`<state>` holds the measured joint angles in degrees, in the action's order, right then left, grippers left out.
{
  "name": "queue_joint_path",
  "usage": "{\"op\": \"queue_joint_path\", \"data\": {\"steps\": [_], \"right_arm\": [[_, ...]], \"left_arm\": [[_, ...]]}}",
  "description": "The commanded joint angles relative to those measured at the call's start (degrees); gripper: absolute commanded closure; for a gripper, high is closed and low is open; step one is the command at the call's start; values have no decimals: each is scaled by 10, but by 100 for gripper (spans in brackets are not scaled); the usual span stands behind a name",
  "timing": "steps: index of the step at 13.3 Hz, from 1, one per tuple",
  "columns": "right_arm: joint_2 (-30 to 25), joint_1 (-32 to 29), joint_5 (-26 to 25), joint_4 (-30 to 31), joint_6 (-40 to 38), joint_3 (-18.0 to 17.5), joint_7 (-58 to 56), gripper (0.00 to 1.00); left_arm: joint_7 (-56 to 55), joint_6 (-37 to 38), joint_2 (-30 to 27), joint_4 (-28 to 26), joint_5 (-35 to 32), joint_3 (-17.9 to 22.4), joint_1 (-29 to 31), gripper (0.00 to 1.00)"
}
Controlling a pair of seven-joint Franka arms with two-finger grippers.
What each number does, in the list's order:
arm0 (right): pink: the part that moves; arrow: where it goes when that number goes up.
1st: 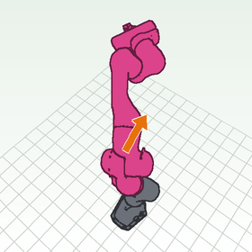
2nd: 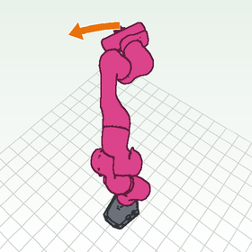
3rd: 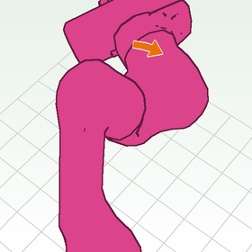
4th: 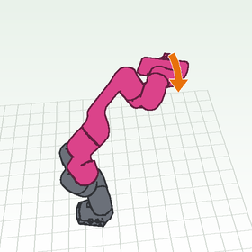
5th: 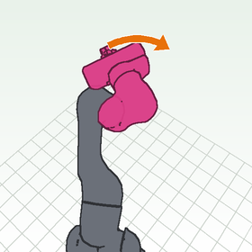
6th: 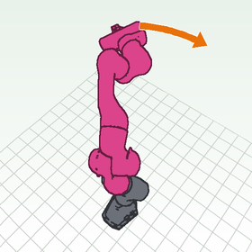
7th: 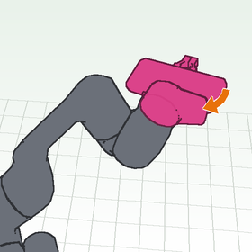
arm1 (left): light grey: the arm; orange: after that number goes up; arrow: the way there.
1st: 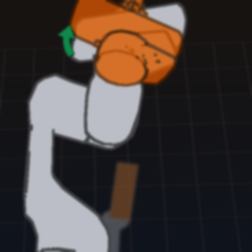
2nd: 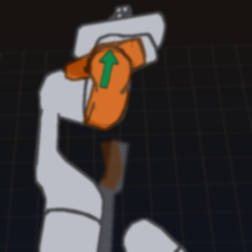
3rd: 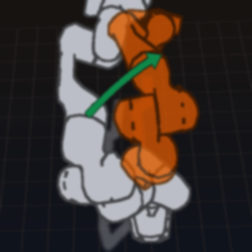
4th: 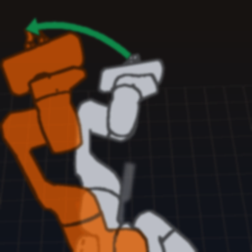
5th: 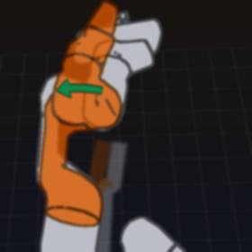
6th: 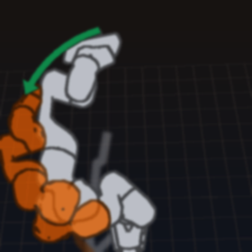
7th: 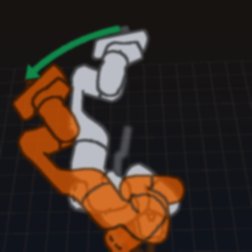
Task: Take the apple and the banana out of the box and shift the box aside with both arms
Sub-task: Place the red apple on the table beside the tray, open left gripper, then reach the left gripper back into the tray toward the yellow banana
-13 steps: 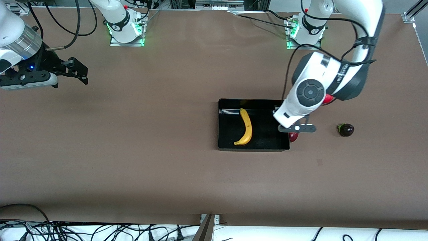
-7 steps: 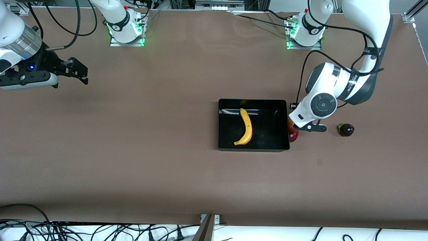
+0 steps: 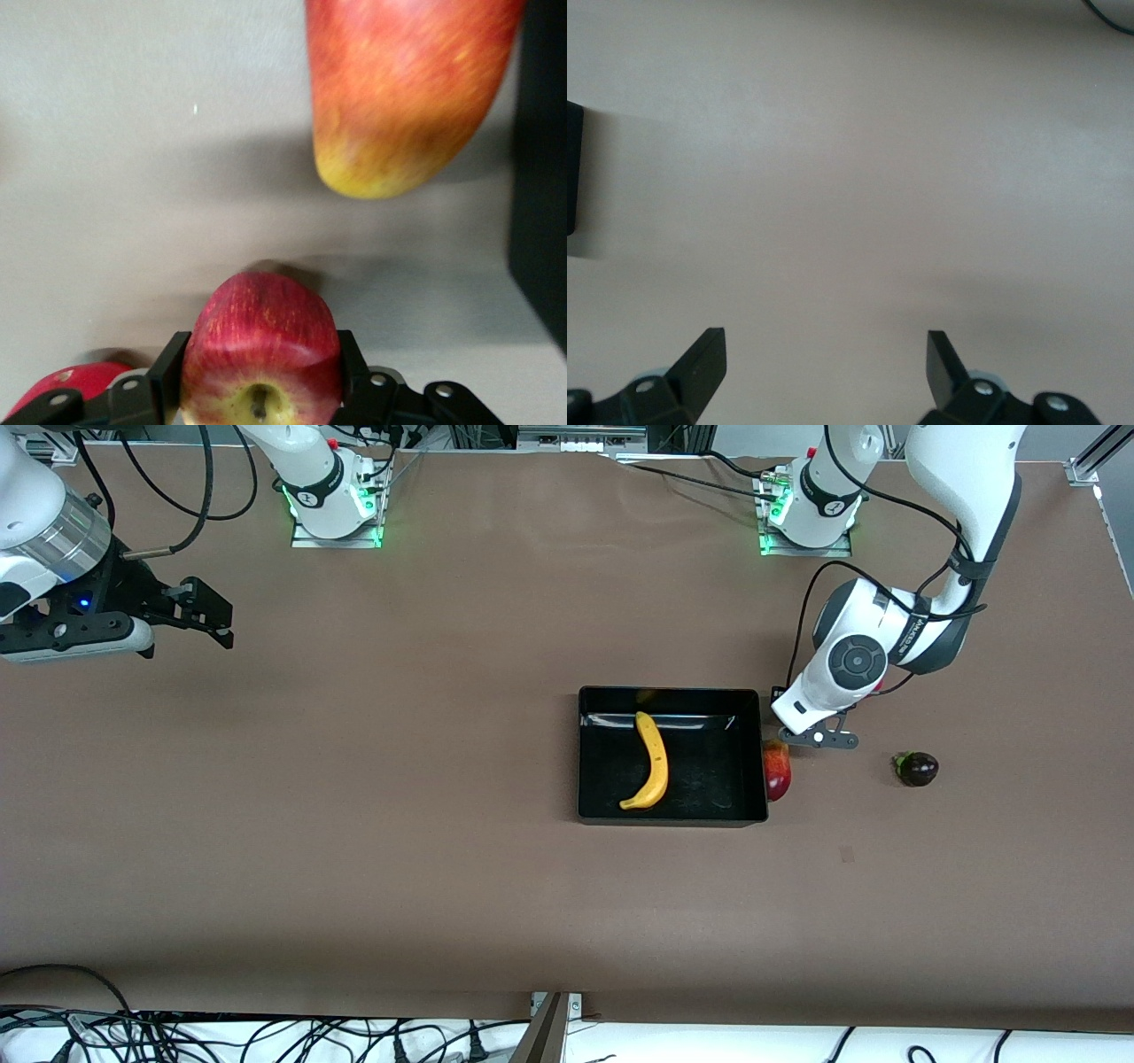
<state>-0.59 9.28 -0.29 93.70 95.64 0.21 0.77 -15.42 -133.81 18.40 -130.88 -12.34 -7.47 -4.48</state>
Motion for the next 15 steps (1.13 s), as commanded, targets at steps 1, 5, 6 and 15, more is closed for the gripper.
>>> {"op": "queue_joint_path", "data": {"steps": [1, 5, 6, 15], "right_arm": [[2, 0, 6, -8, -5, 0, -9, 0], [2, 0, 6, -8, -5, 0, -9, 0], [2, 0, 6, -8, -5, 0, -9, 0], [2, 0, 6, -8, -5, 0, -9, 0]], "left_arm": [[4, -7, -13, -9, -11, -6, 9, 0], [7, 24, -55, 39, -8, -12, 15, 0], [4, 69, -53, 86, -2, -24, 11, 0], [-208, 185, 155, 406, 111, -75, -122, 0]]}}
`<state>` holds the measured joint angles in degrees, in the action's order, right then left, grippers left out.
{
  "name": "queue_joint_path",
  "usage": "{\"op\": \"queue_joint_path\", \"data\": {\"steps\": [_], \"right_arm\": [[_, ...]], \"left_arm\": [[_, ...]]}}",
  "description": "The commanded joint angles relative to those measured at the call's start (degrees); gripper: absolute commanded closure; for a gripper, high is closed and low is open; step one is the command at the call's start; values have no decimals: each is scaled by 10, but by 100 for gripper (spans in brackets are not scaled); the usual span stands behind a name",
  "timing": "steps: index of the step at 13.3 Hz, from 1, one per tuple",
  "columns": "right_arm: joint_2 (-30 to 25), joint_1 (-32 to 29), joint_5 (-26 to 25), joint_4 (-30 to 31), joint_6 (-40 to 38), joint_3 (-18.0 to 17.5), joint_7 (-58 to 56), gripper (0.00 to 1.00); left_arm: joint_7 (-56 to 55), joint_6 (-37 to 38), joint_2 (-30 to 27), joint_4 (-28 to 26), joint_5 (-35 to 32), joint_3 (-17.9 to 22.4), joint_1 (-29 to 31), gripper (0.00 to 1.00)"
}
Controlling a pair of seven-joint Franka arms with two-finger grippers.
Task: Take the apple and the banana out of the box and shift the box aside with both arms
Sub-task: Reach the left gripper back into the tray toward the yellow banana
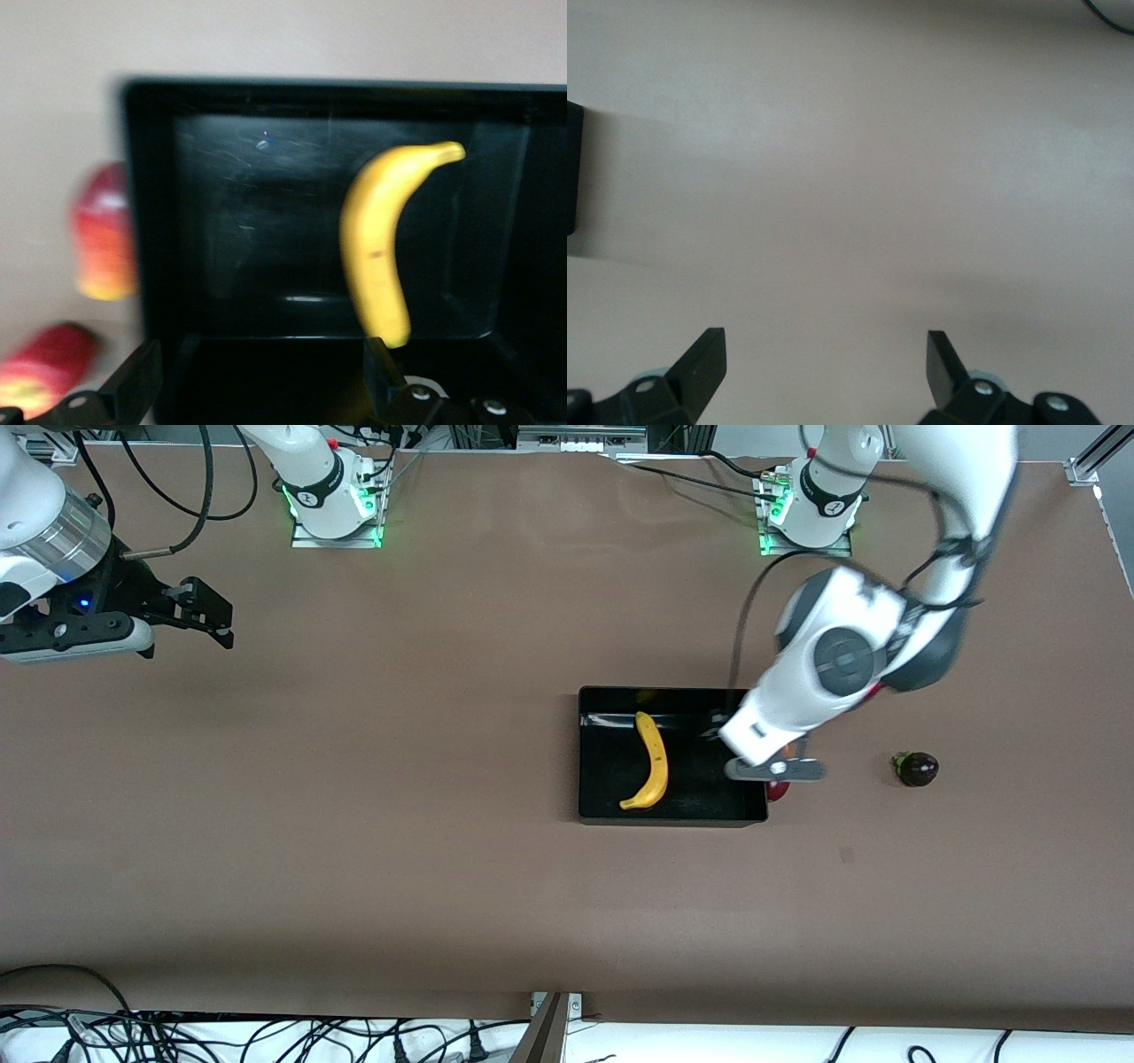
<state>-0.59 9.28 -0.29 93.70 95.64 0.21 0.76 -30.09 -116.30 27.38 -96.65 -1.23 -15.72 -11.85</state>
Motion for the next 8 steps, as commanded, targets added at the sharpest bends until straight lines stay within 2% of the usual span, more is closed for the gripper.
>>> {"op": "queue_joint_path", "data": {"steps": [1, 3, 5, 8], "right_arm": [[2, 0, 6, -8, -5, 1, -9, 0], [2, 0, 6, -8, -5, 1, -9, 0], [2, 0, 6, -8, -5, 1, -9, 0], [2, 0, 6, -8, -5, 1, -9, 0]], "left_arm": [[-64, -17, 79, 64, -15, 8, -51, 0], [-61, -73, 108, 53, -46, 7, -51, 0], [-62, -123, 138, 47, -47, 8, -62, 0], [-64, -204, 152, 6, -50, 8, -70, 0]]}}
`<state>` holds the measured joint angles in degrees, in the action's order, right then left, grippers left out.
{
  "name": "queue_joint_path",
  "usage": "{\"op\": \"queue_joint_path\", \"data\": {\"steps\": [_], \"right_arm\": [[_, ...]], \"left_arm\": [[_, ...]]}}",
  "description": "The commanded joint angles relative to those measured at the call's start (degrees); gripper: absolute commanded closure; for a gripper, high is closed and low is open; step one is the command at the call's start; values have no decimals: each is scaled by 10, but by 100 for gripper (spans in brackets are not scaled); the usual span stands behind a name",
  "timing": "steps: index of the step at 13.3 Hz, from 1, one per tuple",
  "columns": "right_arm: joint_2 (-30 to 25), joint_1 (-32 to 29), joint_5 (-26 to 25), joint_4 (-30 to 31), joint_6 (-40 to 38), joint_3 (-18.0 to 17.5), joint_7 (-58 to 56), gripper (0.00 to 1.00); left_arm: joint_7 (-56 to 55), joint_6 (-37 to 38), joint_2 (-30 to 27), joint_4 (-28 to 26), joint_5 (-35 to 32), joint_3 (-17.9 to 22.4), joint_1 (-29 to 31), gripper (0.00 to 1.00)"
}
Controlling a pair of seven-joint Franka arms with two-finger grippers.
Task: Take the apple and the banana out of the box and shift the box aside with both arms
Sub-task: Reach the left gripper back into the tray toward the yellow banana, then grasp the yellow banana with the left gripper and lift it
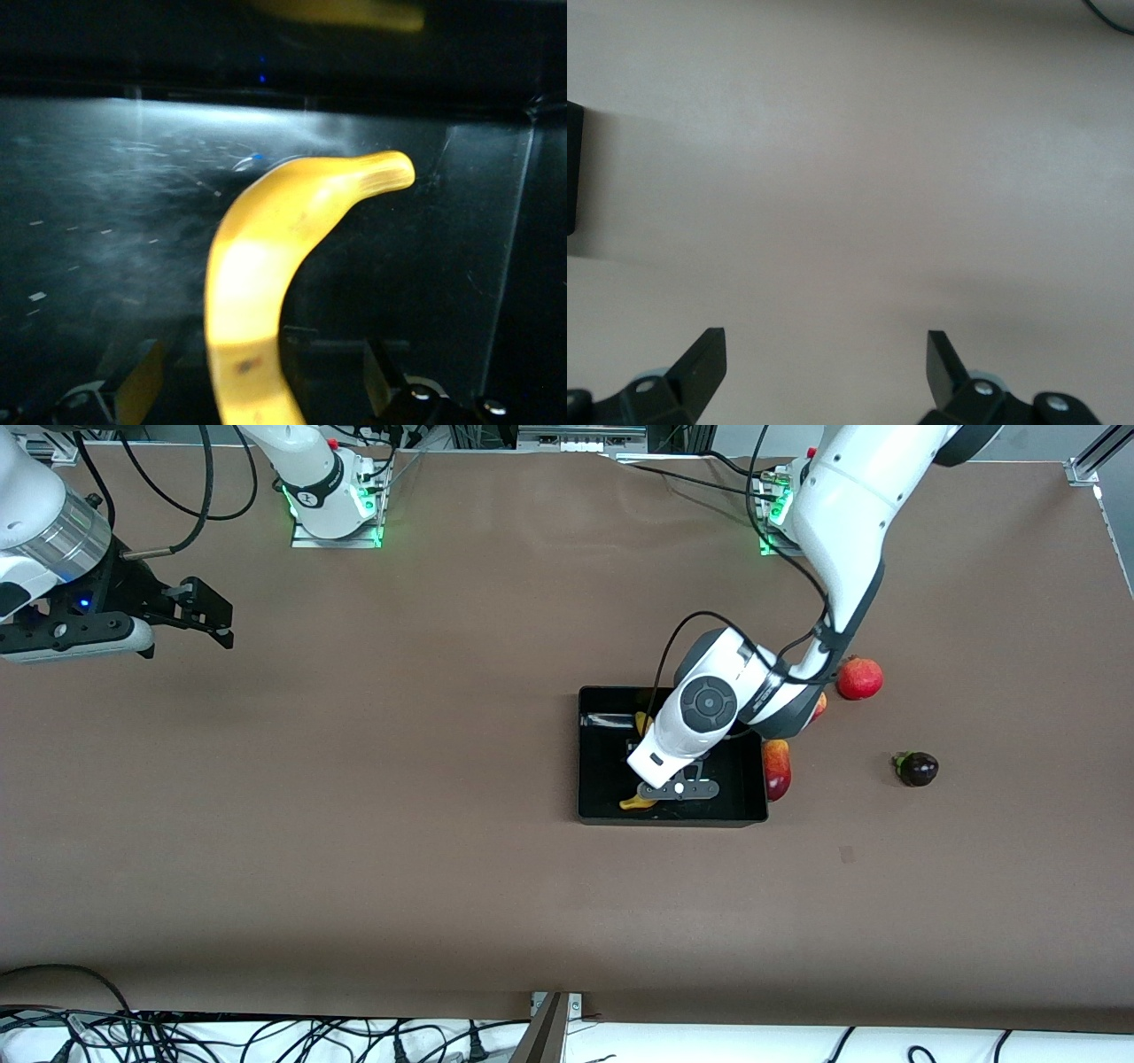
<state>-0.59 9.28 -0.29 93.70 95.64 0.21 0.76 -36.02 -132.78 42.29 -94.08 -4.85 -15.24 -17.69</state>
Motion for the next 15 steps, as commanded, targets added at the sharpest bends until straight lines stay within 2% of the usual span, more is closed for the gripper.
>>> {"op": "queue_joint_path", "data": {"steps": [1, 2, 3, 4, 5, 8, 10, 13, 15], "right_arm": [[1, 0, 6, -8, -5, 0, -9, 0], [1, 0, 6, -8, -5, 0, -9, 0], [1, 0, 6, -8, -5, 0, -9, 0], [1, 0, 6, -8, -5, 0, -9, 0], [1, 0, 6, -8, -5, 0, -9, 0], [1, 0, 6, -8, -5, 0, -9, 0], [1, 0, 6, -8, -5, 0, -9, 0], [1, 0, 6, -7, -5, 0, -9, 0], [1, 0, 6, -8, -5, 0, -9, 0]], "left_arm": [[-5, -48, 5, -22, -14, 3, -12, 8], [-6, -47, 5, -22, -14, 3, -12, 51], [-9, -43, 5, -22, -14, 3, -11, 80], [-9, -42, 3, -22, -14, 3, -9, 92], [-9, -34, 1, -22, -14, 3, -9, 98], [-5, 4, -21, -12, -14, 3, -4, 100], [-4, 50, -57, 1, -14, 4, 1, 100], [2, 179, -101, 56, -14, 6, 22, 100], [56, 261, -106, 106, -14, 6, 67, 100]]}}
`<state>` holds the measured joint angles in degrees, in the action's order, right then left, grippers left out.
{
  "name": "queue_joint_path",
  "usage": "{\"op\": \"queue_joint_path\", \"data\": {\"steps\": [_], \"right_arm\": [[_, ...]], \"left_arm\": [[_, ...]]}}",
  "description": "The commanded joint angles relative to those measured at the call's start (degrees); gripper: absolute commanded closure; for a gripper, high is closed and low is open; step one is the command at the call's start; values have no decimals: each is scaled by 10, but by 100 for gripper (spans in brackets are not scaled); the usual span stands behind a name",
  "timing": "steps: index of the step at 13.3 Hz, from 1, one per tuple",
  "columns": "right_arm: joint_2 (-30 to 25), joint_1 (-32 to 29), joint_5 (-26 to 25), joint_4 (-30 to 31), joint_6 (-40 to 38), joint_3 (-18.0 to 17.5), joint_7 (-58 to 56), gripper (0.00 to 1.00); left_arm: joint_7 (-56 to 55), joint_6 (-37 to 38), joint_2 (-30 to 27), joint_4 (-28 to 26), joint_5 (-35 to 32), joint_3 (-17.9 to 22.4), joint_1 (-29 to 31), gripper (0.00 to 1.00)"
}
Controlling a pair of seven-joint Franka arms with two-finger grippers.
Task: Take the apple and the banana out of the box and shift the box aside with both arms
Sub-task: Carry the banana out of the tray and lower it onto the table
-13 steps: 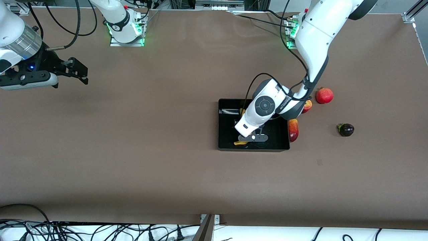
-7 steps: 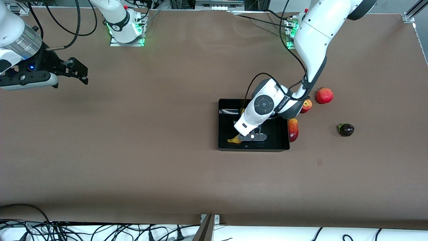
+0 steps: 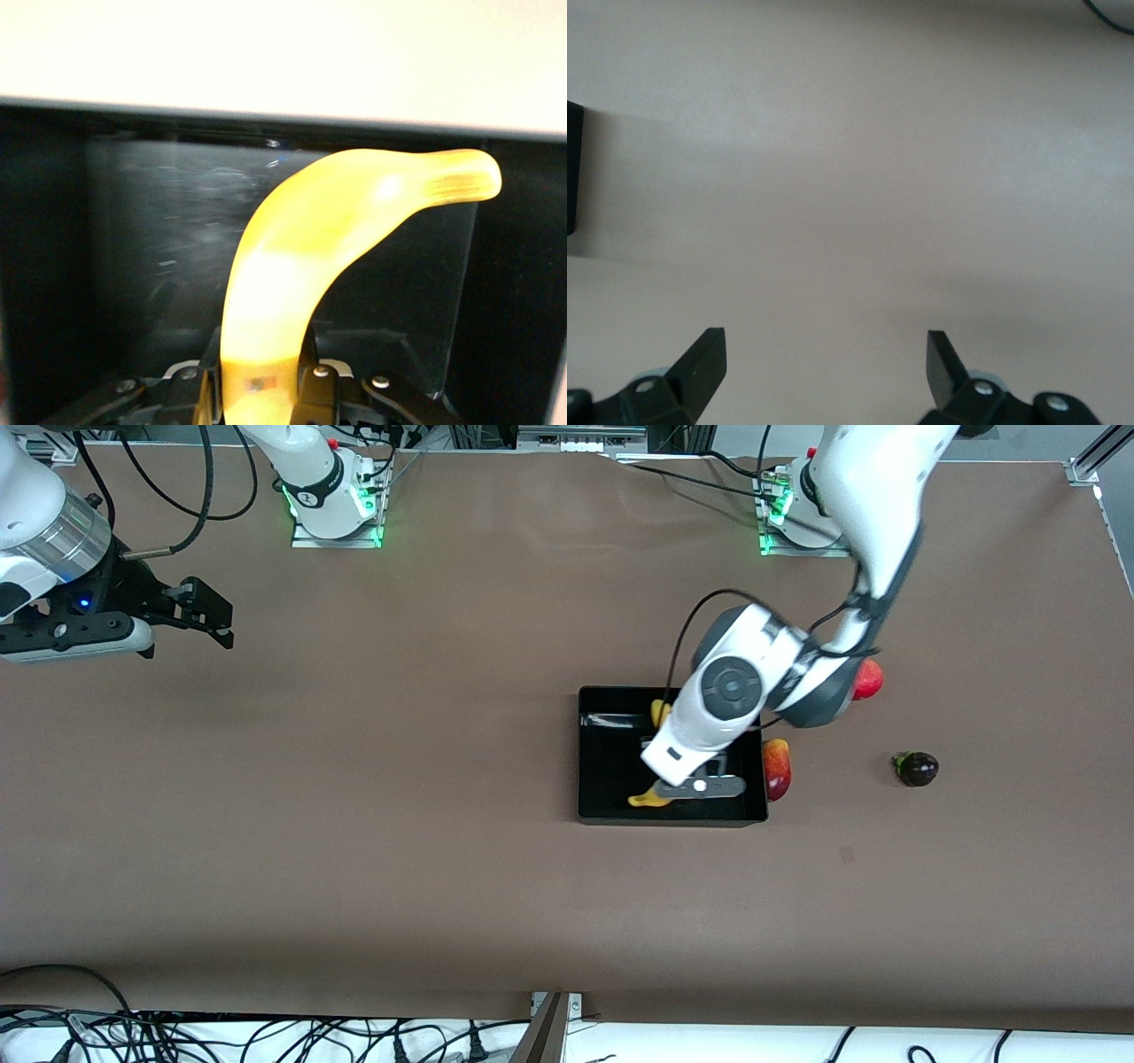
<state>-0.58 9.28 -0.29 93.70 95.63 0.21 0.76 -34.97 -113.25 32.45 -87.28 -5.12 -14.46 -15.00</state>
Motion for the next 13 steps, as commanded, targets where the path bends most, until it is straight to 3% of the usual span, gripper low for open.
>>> {"op": "queue_joint_path", "data": {"steps": [1, 5, 8, 12, 13], "right_arm": [[1, 0, 6, -8, -4, 1, -9, 0], [1, 0, 9, -8, -2, 0, -9, 0], [1, 5, 9, -8, 0, 0, -9, 0], [32, 35, 12, -10, 21, 0, -9, 0], [39, 42, 13, -10, 23, 0, -7, 0]], "left_arm": [[92, 94, -6, 51, -13, 2, 72, 100], [230, 99, 18, 40, -37, 3, 210, 100], [282, 85, 58, 17, -45, 3, 272, 99], [291, -37, 74, -66, -96, 4, 275, 95], [290, -76, 74, -89, -103, 5, 275, 87]]}}
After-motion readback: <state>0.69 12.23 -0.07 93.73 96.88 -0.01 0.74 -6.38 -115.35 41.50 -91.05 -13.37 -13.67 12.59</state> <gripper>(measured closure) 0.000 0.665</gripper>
